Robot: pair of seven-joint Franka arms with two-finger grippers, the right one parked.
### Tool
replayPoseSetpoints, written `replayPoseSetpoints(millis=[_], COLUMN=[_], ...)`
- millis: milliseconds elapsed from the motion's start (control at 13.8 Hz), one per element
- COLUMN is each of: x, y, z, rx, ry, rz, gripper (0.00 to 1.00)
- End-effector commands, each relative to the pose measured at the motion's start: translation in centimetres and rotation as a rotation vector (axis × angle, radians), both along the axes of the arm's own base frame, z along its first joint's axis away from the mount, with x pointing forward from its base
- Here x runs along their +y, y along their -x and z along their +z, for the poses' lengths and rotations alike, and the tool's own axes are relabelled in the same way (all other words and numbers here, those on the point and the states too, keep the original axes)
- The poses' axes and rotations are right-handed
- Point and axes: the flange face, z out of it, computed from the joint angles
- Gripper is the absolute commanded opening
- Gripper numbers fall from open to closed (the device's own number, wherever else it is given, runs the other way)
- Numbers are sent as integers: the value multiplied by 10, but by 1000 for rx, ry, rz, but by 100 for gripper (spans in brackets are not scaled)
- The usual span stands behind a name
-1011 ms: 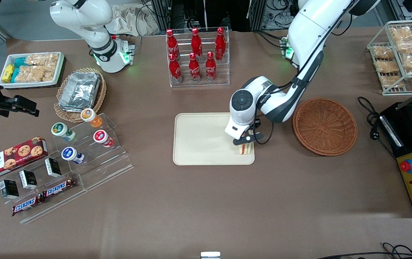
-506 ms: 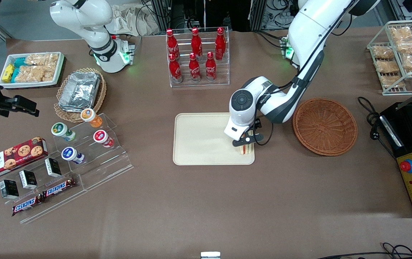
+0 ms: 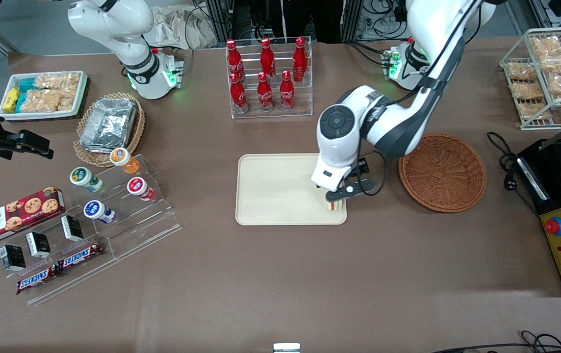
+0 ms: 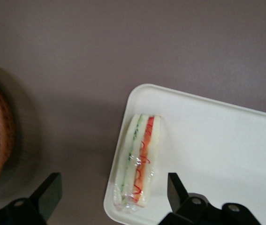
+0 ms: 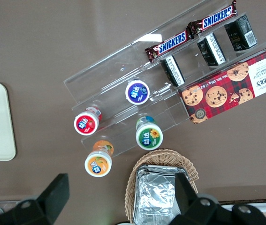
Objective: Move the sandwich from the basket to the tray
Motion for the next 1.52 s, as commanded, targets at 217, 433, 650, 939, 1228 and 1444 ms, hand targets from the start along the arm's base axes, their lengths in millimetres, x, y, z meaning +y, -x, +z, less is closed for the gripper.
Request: replayPoseSetpoints(millis=[217, 433, 650, 939, 1228, 1444], x=[104, 147, 196, 260, 308, 333], y=[-40, -52, -63, -68, -63, -58], z=[60, 73, 85, 110, 131, 149], rx=[12, 25, 47, 54, 69, 61], ry=[12, 12, 24, 85, 117, 118], rz=[4, -4, -35, -54, -92, -150], gripper=[100, 100, 100, 100, 100, 100])
